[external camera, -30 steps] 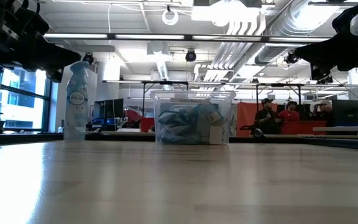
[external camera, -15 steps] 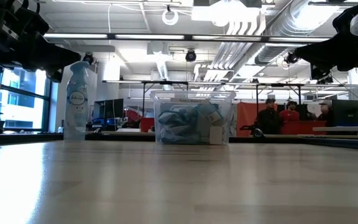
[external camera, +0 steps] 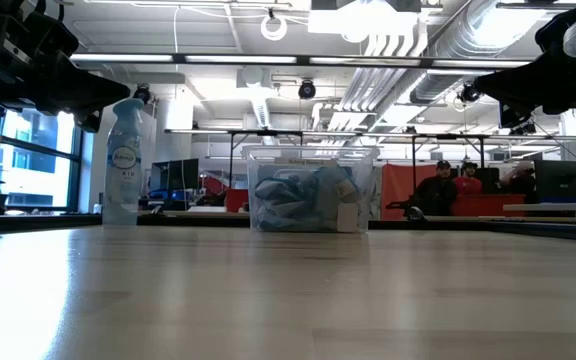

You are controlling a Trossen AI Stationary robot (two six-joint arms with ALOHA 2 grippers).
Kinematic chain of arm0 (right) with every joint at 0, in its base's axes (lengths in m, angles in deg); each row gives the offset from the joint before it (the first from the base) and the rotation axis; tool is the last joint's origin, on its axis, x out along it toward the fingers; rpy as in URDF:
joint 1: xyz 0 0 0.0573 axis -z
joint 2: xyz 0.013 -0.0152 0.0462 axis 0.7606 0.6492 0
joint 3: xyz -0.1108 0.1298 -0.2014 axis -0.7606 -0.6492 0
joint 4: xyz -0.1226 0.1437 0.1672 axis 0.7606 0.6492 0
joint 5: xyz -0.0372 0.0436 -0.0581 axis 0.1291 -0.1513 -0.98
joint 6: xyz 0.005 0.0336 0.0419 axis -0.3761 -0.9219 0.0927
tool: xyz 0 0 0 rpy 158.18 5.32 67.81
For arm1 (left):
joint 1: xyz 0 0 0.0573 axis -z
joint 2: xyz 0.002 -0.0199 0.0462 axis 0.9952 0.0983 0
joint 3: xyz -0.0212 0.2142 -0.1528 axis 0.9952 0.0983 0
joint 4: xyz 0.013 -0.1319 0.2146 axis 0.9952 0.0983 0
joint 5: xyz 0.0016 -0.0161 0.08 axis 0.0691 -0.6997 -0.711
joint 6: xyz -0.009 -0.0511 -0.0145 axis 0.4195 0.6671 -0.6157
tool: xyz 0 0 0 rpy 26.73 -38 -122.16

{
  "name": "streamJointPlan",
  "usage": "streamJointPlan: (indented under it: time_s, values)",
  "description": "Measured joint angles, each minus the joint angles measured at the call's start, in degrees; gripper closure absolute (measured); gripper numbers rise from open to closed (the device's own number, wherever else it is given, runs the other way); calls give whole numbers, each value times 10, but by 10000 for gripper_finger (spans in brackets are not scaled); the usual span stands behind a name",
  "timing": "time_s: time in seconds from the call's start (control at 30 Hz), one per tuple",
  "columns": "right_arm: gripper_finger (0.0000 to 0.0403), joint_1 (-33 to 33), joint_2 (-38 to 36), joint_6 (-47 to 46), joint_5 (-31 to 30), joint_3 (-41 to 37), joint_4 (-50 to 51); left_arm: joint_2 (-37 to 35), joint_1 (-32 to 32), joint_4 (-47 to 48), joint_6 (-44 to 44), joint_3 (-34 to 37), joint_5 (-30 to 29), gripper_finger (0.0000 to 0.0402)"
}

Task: Sort microfiber towel by color & place in baskets
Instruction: Return to Home Position

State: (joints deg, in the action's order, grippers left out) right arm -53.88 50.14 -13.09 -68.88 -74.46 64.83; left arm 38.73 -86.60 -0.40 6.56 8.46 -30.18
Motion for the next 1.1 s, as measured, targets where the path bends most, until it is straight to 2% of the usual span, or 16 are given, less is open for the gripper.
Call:
streamJointPlan:
  time_s: [1.1]
  values:
    - [402, 0, 0, 0, 0, 0, 0, 0, 0, 0, 0, 0, 0, 401]
